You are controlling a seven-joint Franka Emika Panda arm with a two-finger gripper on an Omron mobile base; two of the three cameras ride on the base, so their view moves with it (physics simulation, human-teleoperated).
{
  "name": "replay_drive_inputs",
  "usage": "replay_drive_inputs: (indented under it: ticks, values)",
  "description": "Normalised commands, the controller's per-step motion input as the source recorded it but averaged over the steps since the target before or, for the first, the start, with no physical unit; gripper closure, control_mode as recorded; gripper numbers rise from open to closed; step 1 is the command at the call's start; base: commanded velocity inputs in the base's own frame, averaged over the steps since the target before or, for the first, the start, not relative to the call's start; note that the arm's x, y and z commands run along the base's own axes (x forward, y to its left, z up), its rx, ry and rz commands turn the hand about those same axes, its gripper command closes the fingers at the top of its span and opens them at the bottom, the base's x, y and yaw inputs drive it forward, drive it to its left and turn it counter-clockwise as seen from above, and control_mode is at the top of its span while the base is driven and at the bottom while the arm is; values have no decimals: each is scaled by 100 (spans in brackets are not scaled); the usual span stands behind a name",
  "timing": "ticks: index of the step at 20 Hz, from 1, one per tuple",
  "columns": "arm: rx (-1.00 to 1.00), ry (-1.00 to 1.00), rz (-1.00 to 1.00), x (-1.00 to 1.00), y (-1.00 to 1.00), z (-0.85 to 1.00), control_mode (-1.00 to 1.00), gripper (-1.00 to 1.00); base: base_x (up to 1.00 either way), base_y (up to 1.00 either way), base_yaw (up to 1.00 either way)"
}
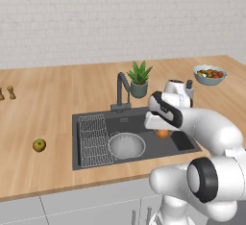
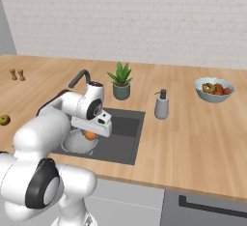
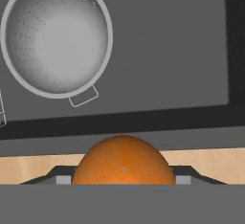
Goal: Put the colander in the sink, put the apple, tangerine in the colander, and turn on the sink faucet and pour water over the colander.
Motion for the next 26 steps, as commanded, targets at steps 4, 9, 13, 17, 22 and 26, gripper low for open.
replay_drive_inputs:
  ticks: [4, 9, 13, 17, 22, 26]
  values:
    - [0, 1, 0, 0, 18, -21, -100, 100, 0, 0, 0]
    - [0, 0, 0, 14, 26, -33, -100, 100, 0, 0, 0]
    - [0, 0, 0, 25, 24, -34, -100, 100, 0, 0, 0]
    - [0, 0, 0, 26, 14, -18, -100, 100, 0, 0, 0]
    - [0, 0, 0, 22, 2, -8, -100, 100, 0, 0, 0]
    - [0, 0, 0, 20, 0, -11, -100, 100, 0, 0, 0]
